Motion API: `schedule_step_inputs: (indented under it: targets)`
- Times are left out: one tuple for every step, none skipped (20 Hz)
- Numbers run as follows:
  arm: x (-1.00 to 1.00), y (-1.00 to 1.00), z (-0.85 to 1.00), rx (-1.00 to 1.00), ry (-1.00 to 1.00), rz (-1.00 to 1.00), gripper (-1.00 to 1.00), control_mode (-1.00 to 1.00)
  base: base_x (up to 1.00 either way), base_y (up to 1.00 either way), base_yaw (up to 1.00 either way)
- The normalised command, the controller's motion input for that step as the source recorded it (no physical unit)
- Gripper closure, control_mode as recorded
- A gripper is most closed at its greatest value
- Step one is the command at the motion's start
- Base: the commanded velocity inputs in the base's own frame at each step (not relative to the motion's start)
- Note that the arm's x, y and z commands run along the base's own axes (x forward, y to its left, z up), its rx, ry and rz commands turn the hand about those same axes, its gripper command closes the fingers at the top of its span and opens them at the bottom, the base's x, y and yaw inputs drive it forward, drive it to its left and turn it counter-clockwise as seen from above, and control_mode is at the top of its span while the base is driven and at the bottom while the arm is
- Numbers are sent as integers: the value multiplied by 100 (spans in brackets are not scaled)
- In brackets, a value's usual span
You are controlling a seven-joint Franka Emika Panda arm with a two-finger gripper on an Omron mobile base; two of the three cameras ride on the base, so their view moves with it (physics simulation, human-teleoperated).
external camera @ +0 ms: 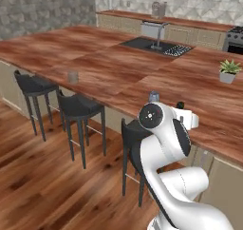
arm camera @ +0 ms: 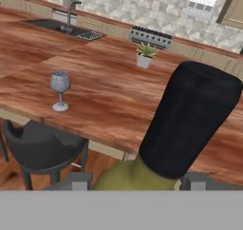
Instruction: There is a wine glass and glass cup on the dining counter. Place the wine bottle next to the wine glass and the juice bottle next to the glass cup.
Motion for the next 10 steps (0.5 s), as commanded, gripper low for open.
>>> schedule_step_inputs:
  targets:
    - [0, 0, 0, 0, 0, 0, 100, 100, 63, 40, -44]
    - [0, 0, 0, 0, 0, 0, 100, 100, 63, 40, -44]
    - [0, 0, 0, 0, 0, 0, 100, 100, 63, 40, -44]
    - [0, 0, 0, 0, 0, 0, 100, 100, 64, 41, -42]
    - [0, 0, 0, 0, 0, 0, 100, 100, 65, 38, -41]
    - [0, 0, 0, 0, 0, 0, 100, 100, 66, 32, -39]
    - [0, 0, 0, 0, 0, 0, 100, 100, 50, 18, -28]
    - [0, 0, 0, 0, 0, 0, 100, 100, 43, 12, -29]
    - [0, 0, 0, 0, 0, 0, 100, 100, 28, 4, -36]
    - [0, 0, 0, 0, 0, 0, 100, 100, 29, 0, -42]
